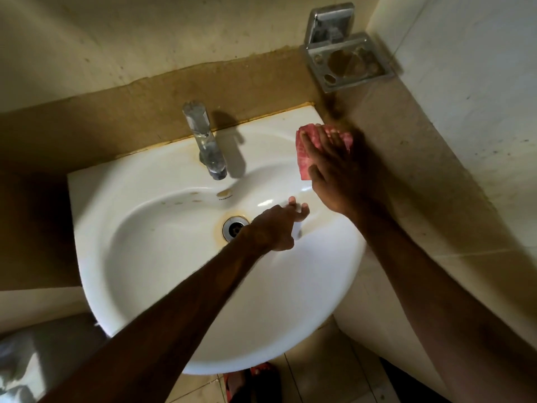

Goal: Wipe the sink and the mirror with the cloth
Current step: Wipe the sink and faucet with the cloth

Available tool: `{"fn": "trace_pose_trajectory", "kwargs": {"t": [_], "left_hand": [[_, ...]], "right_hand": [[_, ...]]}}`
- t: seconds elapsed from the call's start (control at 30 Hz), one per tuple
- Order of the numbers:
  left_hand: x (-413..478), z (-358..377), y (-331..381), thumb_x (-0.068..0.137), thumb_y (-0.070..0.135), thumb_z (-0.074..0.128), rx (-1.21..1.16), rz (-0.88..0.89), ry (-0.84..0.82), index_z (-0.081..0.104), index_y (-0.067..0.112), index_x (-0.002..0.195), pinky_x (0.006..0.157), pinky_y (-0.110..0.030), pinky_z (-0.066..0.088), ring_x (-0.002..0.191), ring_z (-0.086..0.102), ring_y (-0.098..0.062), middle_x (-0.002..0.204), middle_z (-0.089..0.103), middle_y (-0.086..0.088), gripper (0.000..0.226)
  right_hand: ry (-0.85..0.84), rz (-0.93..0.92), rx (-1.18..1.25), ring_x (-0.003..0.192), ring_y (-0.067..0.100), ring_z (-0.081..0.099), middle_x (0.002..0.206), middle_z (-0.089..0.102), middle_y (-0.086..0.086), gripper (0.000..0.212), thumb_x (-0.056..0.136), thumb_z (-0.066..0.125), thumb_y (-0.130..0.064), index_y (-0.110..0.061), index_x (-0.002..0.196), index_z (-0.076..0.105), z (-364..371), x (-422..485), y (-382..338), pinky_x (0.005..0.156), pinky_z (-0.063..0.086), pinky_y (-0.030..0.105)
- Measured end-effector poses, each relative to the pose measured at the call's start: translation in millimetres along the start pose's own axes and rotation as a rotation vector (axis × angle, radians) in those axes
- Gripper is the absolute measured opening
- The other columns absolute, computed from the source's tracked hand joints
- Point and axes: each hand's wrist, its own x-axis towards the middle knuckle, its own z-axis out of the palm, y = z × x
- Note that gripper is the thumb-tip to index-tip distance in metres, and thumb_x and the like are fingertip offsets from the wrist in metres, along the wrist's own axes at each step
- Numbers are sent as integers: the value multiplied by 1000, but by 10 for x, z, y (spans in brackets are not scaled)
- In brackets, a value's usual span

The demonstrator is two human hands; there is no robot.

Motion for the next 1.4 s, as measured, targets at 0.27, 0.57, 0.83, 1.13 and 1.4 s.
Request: {"fn": "trace_pose_trajectory", "kwargs": {"t": [0.27, 0.57, 0.83, 1.13, 1.4], "left_hand": [[14, 8, -16, 87, 3, 55, -54, -6, 14, 29, 30, 157, 115, -32, 40, 142, 46, -29, 167, 17, 3, 79], [-16, -6, -47, 91, 7, 59, -33, 27, 35, 27, 27, 159, 115, -39, 43, 139, 49, -31, 167, 19, -1, 77], [15, -1, -73, 90, 10, 63, -27, 27, 69, 36, 27, 154, 116, -31, 39, 139, 48, -26, 155, 36, 0, 72], [53, 11, -70, 93, 13, 57, -53, 9, 97, 44, 23, 147, 97, -22, 38, 129, 55, -28, 143, 46, -3, 56], [7, -22, -26, 92, 10, 55, -33, -10, 67, 43, 22, 148, 95, -21, 36, 126, 56, -29, 146, 46, -5, 59]], "right_hand": [[56, 94, 13, 160, 29, 21, 173, 23, 8, 62, 106, 34, -44, -25, 164, 27, -31, 552, -154, 126, 16, 49], [72, 41, 99, 160, 33, 18, 173, 23, 7, 77, 99, 45, -64, -27, 164, 27, 66, 279, -76, 129, 20, 50], [64, 164, 94, 159, 36, 18, 173, 19, 11, 78, 98, 51, -60, -29, 164, 26, 126, 558, -140, 128, 19, 56], [205, 17, 14, 158, 32, 28, 169, 33, 7, 68, 97, 47, -46, -27, 161, 36, 231, 339, -51, 128, 24, 53], [105, 132, -90, 158, 37, 23, 171, 25, 13, 69, 101, 29, -51, -20, 163, 27, 195, 618, -199, 127, 16, 57]]}}
